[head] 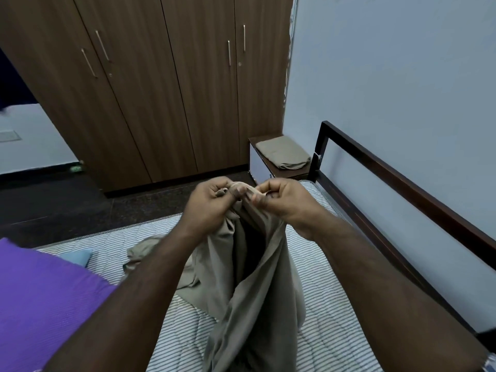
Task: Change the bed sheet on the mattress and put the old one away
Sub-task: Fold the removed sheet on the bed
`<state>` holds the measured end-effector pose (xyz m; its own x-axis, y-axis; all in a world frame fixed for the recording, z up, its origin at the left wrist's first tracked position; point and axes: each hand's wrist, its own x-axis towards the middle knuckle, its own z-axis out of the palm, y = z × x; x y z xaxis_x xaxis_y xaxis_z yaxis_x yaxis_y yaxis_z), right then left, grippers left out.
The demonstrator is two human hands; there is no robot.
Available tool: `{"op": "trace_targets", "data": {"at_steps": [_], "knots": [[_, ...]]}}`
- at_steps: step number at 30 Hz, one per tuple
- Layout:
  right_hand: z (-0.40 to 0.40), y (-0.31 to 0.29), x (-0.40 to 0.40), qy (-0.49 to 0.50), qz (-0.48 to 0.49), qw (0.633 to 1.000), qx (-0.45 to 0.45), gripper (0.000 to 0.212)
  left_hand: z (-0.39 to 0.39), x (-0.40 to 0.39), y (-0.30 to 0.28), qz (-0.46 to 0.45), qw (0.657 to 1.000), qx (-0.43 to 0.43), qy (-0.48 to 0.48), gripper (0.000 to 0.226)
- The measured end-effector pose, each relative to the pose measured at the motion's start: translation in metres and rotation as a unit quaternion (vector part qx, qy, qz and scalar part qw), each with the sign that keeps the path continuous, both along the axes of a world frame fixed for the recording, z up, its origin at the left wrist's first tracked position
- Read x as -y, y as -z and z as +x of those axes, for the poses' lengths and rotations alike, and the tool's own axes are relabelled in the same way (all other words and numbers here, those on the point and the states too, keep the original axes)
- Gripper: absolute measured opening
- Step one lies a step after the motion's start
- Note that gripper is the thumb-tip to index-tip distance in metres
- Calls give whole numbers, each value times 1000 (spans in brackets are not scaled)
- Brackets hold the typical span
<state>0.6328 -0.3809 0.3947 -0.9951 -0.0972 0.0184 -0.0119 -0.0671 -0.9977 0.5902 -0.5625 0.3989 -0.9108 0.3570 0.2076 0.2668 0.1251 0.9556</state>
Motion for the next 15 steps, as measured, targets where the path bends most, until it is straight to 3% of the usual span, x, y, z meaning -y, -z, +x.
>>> {"op": "trace_targets", "data": {"at_steps": [3, 5, 7, 12, 15], "knots": [[12, 17, -4, 4, 133, 990, 38, 20, -5, 3, -7, 17, 996, -14, -82, 23], [14, 28, -7, 90, 316, 944, 18, 19, -8, 6, -12, 30, 992, -19, -122, 24], [13, 36, -13, 192, 421, 887, -17, 15, -8, 7, -15, 36, 989, -33, -142, 27], [1, 44, -46, 288, 507, 806, -99, 21, -14, 16, -12, 98, 973, -13, -207, 26], [-15, 16, -73, 332, 515, 784, -98, 28, -19, 26, -16, 110, 965, -21, -238, 28]]}}
